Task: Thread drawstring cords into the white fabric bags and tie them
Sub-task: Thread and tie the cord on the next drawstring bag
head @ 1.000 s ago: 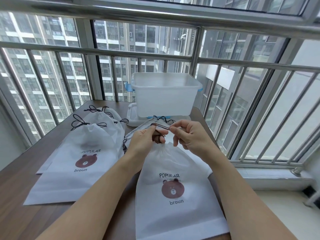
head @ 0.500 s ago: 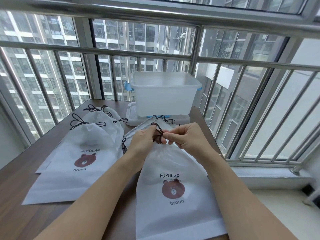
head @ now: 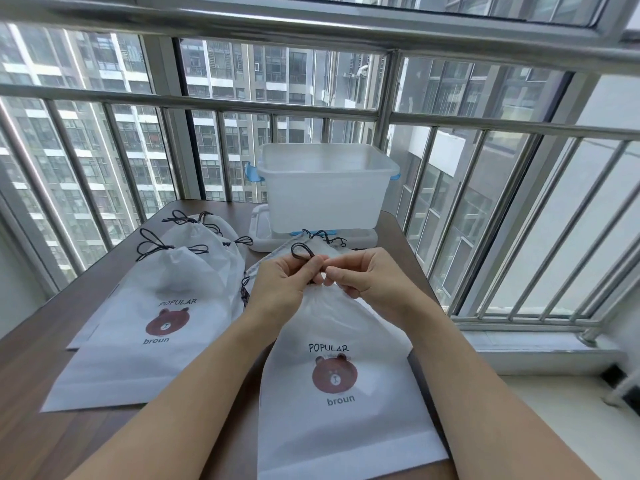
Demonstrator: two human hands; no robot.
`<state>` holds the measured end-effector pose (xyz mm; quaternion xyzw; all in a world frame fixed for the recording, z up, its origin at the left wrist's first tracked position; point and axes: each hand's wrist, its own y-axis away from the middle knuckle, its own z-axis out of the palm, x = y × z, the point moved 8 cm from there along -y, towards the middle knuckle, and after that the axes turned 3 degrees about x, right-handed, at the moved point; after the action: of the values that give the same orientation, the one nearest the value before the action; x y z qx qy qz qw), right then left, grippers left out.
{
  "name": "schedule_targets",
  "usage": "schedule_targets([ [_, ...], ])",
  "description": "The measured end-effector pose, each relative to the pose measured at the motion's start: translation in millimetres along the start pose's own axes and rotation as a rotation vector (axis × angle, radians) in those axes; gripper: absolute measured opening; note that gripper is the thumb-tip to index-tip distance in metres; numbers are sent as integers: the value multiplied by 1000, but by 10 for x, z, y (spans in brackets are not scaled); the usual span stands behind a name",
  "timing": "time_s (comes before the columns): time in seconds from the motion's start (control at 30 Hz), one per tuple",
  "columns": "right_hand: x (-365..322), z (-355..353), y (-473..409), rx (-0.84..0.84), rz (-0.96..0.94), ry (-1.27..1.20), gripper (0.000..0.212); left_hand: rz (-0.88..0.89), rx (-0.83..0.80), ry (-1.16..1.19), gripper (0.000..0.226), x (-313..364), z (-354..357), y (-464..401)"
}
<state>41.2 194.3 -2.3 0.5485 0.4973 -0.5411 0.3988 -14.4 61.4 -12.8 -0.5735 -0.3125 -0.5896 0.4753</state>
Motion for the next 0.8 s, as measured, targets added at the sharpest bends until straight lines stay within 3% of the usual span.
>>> schedule_targets([
  [0.07, 7, -61, -2, 24, 27, 41, 15, 29, -16, -20, 13, 26, 14, 10],
  [0.2, 110, -289, -14, 230, 215, -28, 32, 65, -80, 4, 15, 90, 98, 16],
  [0.33, 217, -33, 74, 8, 432, -287, 38, 83, -219, 49, 17, 131, 204, 75],
  [0.47, 178, 44, 59, 21, 339, -479, 26, 115, -321, 4, 20, 156, 292, 130],
  [0.63, 142, -111, 13, 121, 246, -479, 9, 144, -323, -86, 17, 96, 276, 74],
  [0.8, 95, -131, -3, 168, 176, -479, 12, 152, -298, -83, 14, 69, 256, 45],
])
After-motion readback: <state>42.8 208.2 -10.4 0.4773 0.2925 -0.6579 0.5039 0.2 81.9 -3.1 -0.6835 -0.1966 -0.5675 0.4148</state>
